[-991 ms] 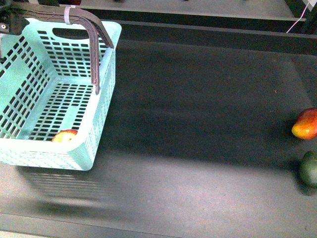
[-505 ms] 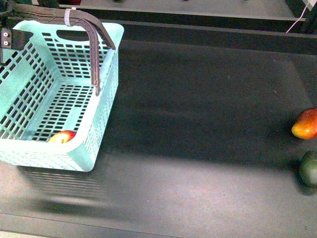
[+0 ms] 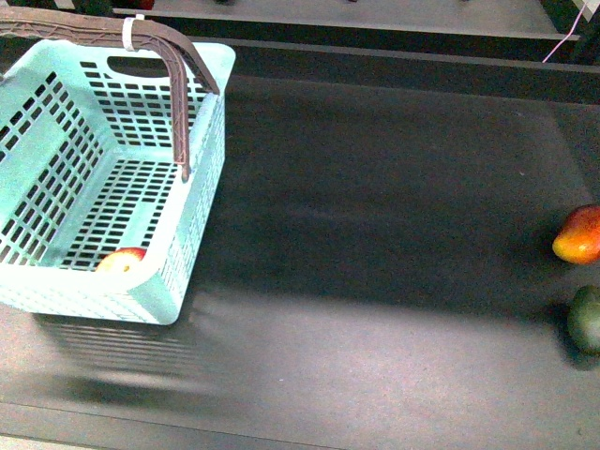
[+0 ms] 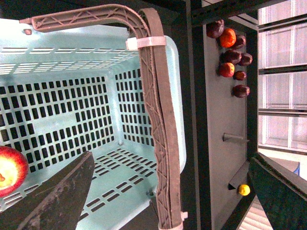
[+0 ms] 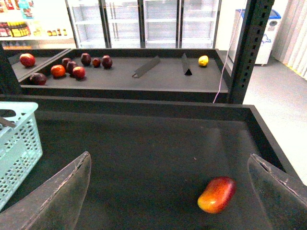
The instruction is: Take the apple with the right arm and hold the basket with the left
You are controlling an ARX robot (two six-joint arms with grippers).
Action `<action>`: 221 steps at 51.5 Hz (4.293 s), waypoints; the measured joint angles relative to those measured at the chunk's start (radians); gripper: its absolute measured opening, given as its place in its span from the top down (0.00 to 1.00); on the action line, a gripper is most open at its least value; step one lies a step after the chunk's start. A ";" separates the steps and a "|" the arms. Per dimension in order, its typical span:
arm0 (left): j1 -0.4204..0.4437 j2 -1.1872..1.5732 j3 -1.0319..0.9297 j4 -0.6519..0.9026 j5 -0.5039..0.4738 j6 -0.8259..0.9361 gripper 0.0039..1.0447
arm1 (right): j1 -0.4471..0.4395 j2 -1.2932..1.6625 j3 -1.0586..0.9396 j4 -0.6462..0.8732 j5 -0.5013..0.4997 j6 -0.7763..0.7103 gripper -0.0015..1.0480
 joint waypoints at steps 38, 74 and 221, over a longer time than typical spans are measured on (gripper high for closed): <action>0.035 -0.354 -0.682 0.890 0.217 1.345 0.97 | 0.000 0.000 0.000 0.000 0.000 0.000 0.08; 0.034 -0.853 -0.919 0.630 0.217 1.358 0.97 | 0.000 0.000 0.000 0.000 0.000 0.000 0.08; 0.034 -1.527 -0.919 -0.025 0.217 1.360 0.06 | 0.000 0.000 0.000 0.000 0.000 0.000 0.08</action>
